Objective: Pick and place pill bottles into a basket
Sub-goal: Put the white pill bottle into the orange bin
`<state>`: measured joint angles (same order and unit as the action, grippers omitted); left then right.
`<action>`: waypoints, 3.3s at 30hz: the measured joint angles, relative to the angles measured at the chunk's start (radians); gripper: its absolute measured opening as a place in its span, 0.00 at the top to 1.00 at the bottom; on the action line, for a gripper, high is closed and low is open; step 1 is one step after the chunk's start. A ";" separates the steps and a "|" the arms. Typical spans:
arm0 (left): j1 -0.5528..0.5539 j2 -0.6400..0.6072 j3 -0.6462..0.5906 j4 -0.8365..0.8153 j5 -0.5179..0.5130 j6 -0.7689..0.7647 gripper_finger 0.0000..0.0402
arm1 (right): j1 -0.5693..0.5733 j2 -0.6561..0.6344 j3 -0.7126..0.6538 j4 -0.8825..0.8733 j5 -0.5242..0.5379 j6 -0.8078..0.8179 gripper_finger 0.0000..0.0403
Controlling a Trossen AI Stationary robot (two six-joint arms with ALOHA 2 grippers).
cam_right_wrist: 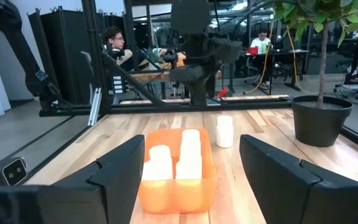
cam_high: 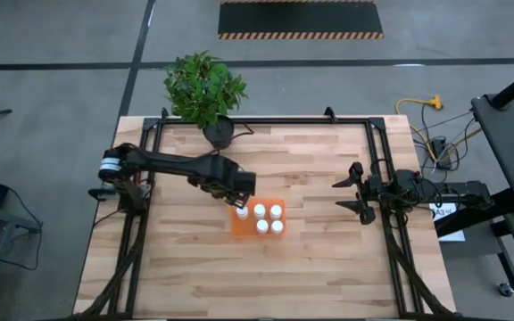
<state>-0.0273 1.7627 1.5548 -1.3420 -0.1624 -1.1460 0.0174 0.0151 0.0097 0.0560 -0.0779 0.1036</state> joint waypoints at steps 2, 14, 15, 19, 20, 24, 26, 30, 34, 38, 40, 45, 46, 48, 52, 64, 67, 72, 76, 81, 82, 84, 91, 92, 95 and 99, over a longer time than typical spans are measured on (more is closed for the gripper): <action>0.004 -0.034 -0.045 0.031 0.000 -0.019 0.48 | 0.000 0.000 0.000 0.001 0.001 0.000 0.37; 0.040 -0.127 -0.239 0.168 0.036 -0.052 0.48 | 0.000 0.000 0.000 0.000 0.000 0.000 0.38; 0.044 -0.129 -0.249 0.175 0.037 -0.052 0.48 | 0.000 0.000 0.000 0.000 0.000 0.000 0.38; 0.063 -0.131 -0.262 0.207 0.037 -0.040 0.48 | 0.000 0.000 0.000 0.001 0.000 0.000 0.37; 0.069 -0.131 -0.267 0.222 0.037 -0.031 0.48 | 0.000 0.000 0.000 0.000 0.000 0.000 0.37; 0.089 -0.131 -0.290 0.285 0.037 -0.022 0.48 | 0.000 0.000 0.000 0.000 0.000 0.000 0.36; 0.097 -0.131 -0.301 0.287 0.037 -0.022 0.48 | 0.000 0.000 0.000 0.000 0.000 0.000 0.37; 0.100 -0.131 -0.319 0.287 0.037 -0.008 0.48 | 0.000 0.000 0.000 0.000 0.000 0.000 0.38; 0.102 -0.131 -0.328 0.287 0.035 0.005 0.48 | 0.000 0.000 0.000 0.000 0.000 0.000 0.38; 0.107 -0.131 -0.335 0.288 0.024 0.005 0.48 | 0.000 0.000 0.000 0.000 0.000 0.000 0.37; 0.107 -0.131 -0.339 0.291 0.012 0.006 0.48 | 0.000 0.000 0.000 0.001 0.000 0.000 0.37; 0.111 -0.131 -0.367 0.346 0.003 0.007 0.48 | 0.000 0.000 0.000 0.000 0.000 0.000 0.37; 0.111 -0.131 -0.372 0.351 0.002 0.005 0.48 | 0.000 0.000 0.000 0.000 0.000 0.000 0.37; 0.111 -0.131 -0.382 0.361 0.004 0.003 0.48 | 0.000 0.000 0.000 0.000 0.001 0.000 0.38; 0.113 -0.131 -0.392 0.370 0.005 0.003 0.48 | 0.000 0.000 0.000 0.000 0.001 0.000 0.38; 0.113 -0.131 -0.398 0.389 -0.004 0.014 0.67 | 0.000 0.001 0.000 0.000 0.001 0.000 0.37; 0.113 -0.131 -0.398 0.403 -0.002 0.028 0.77 | 0.000 0.001 0.000 0.001 0.001 0.000 0.38; 0.113 -0.129 -0.396 0.401 0.000 0.028 0.88 | 0.000 0.001 0.000 0.000 0.001 0.000 0.38; 0.113 -0.129 -0.395 0.400 0.008 0.028 0.98 | 0.000 0.001 0.000 0.000 0.001 0.000 0.37; 0.110 -0.129 -0.388 0.404 0.037 0.040 0.96 | 0.000 0.001 0.000 0.001 0.001 0.000 0.37; 0.108 -0.129 -0.387 0.409 0.049 0.053 0.95 | 0.000 0.001 0.000 0.001 0.001 0.000 0.37; 0.099 -0.129 -0.386 0.435 0.075 0.061 0.93 | 0.000 0.001 0.000 0.000 0.001 0.000 0.38; 0.065 -0.129 -0.384 0.517 0.106 0.053 0.84 | 0.000 0.001 0.000 0.001 0.001 0.000 0.38; 0.060 -0.129 -0.382 0.521 0.109 0.053 0.82 | 0.000 0.001 0.000 0.000 0.001 0.000 0.38; 0.043 -0.130 -0.375 0.524 0.113 0.053 0.77 | 0.000 0.001 0.000 0.001 0.001 0.000 0.37; 0.023 -0.144 -0.376 0.523 0.117 0.053 0.68 | 0.000 0.001 0.000 0.001 0.001 0.000 0.37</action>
<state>-0.0042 1.6192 1.1790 -0.8188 -0.0456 -1.0931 0.0171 0.0158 0.0097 0.0566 -0.0772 0.1039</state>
